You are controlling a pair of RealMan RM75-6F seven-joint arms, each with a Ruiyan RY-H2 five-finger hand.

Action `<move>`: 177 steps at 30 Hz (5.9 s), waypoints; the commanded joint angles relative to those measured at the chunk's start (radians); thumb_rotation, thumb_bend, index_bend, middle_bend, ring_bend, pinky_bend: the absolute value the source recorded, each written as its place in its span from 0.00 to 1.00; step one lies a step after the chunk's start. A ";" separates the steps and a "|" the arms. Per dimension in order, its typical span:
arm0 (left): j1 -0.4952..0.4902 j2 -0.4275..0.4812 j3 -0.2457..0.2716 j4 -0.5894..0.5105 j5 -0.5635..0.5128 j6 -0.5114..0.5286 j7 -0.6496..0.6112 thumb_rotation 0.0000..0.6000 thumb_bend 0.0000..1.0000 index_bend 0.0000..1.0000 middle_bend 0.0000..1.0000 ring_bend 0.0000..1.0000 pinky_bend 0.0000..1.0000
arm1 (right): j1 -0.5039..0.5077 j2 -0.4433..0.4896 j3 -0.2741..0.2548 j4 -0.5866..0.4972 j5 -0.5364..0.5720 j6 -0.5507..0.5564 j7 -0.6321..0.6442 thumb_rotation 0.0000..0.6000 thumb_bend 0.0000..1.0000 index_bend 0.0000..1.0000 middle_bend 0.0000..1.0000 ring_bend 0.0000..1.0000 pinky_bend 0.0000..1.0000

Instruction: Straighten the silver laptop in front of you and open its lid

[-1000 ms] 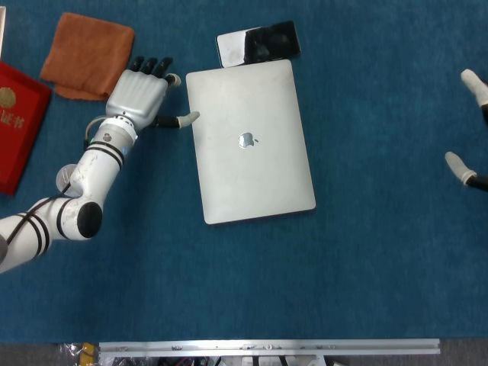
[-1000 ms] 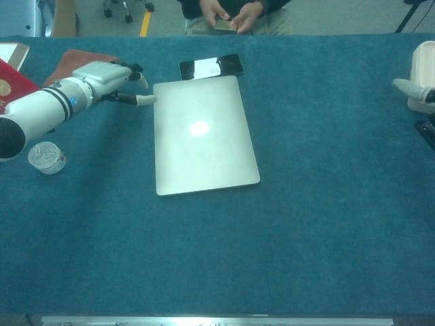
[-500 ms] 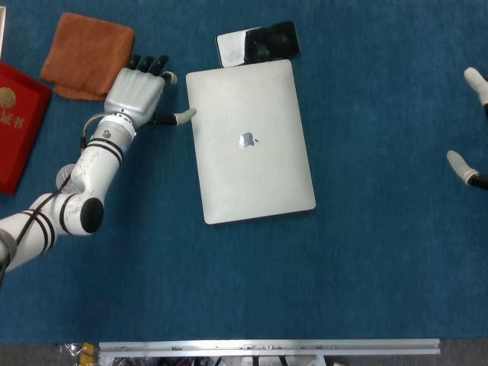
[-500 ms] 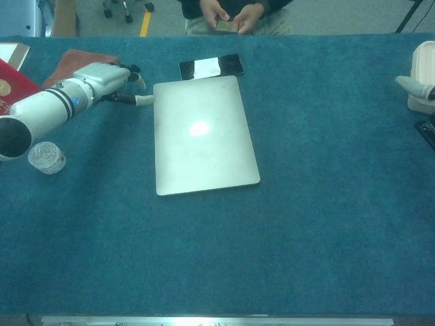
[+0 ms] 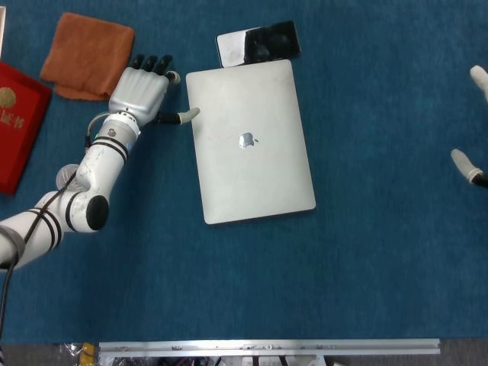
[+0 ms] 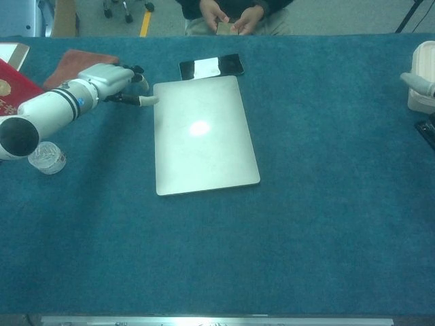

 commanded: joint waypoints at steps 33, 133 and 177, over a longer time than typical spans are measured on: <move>-0.022 0.004 0.003 -0.191 -0.027 0.062 0.062 0.08 0.14 0.19 0.00 0.00 0.00 | -0.023 0.020 0.012 0.006 -0.021 0.044 0.039 1.00 0.21 0.01 0.18 0.02 0.09; 0.106 0.283 0.024 -0.638 0.197 0.415 -0.005 0.48 0.14 0.15 0.00 0.00 0.00 | -0.004 0.040 0.005 0.000 -0.080 0.009 0.084 1.00 0.21 0.01 0.18 0.02 0.09; 0.653 0.682 0.119 -0.827 0.506 0.856 -0.256 1.00 0.14 0.13 0.00 0.00 0.00 | 0.216 -0.161 -0.134 0.216 -0.334 -0.260 -0.083 1.00 0.10 0.01 0.13 0.00 0.09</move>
